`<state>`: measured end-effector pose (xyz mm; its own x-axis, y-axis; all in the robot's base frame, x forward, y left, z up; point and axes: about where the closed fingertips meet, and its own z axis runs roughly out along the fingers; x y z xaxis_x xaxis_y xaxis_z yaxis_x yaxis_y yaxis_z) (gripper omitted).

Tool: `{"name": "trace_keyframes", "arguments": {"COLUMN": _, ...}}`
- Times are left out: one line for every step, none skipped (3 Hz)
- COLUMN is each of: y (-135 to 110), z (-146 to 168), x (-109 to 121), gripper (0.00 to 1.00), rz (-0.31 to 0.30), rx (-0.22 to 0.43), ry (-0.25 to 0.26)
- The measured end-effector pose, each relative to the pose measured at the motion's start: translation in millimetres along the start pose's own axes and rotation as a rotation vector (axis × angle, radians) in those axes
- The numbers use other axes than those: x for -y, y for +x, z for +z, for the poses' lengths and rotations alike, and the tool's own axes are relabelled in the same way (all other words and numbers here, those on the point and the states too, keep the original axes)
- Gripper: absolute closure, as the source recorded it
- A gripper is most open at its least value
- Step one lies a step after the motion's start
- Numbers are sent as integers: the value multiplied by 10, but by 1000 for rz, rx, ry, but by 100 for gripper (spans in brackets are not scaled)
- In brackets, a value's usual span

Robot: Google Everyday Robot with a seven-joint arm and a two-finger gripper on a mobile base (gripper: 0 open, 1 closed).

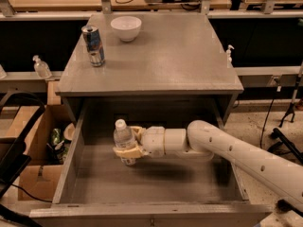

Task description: Place blue plastic bottle into top drawer

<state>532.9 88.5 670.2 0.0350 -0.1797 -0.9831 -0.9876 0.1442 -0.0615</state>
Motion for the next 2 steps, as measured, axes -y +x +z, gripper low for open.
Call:
{"name": "trace_keyframes", "arguments": {"y": -5, "z": 17, "x": -10, "gripper": 54, "rz": 0, "rx": 1, "ry": -4}}
{"name": "trace_keyframes", "arguments": {"y": -12, "z": 35, "x": -21, "gripper": 31, "rz": -1, "rx": 2, "ry": -7}}
